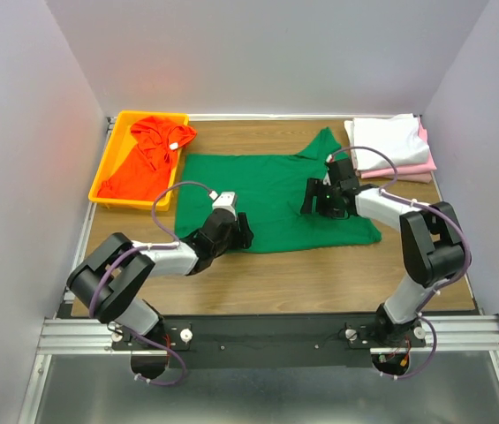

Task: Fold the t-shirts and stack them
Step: Fold the tshirt

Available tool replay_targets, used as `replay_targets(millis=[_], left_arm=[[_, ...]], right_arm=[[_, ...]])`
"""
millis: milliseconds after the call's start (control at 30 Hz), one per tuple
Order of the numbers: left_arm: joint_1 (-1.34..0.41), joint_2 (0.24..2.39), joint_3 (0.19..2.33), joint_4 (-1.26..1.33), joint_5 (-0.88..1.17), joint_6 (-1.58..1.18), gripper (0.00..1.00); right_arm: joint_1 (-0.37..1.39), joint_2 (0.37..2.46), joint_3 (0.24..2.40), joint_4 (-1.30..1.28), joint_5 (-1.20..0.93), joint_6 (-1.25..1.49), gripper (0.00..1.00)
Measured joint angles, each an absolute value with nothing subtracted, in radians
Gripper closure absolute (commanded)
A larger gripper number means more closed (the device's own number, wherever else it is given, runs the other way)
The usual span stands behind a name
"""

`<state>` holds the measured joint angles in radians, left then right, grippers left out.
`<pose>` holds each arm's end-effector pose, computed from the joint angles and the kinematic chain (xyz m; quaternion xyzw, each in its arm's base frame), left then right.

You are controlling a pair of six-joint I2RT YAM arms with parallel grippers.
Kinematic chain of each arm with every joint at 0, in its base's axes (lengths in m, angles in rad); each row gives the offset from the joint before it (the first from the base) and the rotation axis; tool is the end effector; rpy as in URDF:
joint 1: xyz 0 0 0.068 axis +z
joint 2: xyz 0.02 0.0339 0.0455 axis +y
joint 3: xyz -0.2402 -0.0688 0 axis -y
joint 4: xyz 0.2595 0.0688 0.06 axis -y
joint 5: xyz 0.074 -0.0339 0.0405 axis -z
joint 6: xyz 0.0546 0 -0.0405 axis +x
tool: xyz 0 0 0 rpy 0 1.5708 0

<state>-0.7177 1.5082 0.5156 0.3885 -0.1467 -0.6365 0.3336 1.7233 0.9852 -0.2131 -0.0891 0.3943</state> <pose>0.2331 -0.1929 0.0960 0.0018 0.8837 -0.2398 0.4019 0.3418 0.1236 0.1162 0.0153 0.9514 0.1481 0.2695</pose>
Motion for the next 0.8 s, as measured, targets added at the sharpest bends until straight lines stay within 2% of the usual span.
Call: replay_targets(millis=[167, 467, 800], left_arm=[[-0.718, 1.502, 0.473, 0.456, -0.152, -0.659, 0.35], [-0.774, 1.412, 0.353, 0.518, -0.178, -0.748, 0.35], [-0.926, 1.199, 0.218, 0.432, -0.225, -0.945, 0.34]], right_arm=[[0.334, 1.674, 0.902, -0.144, -0.097, 0.459, 0.18], [0.377, 1.444, 0.661, -0.115, -0.097, 0.577, 0.18], [0.394, 1.203, 0.533, -0.289, -0.084, 0.656, 0.18]])
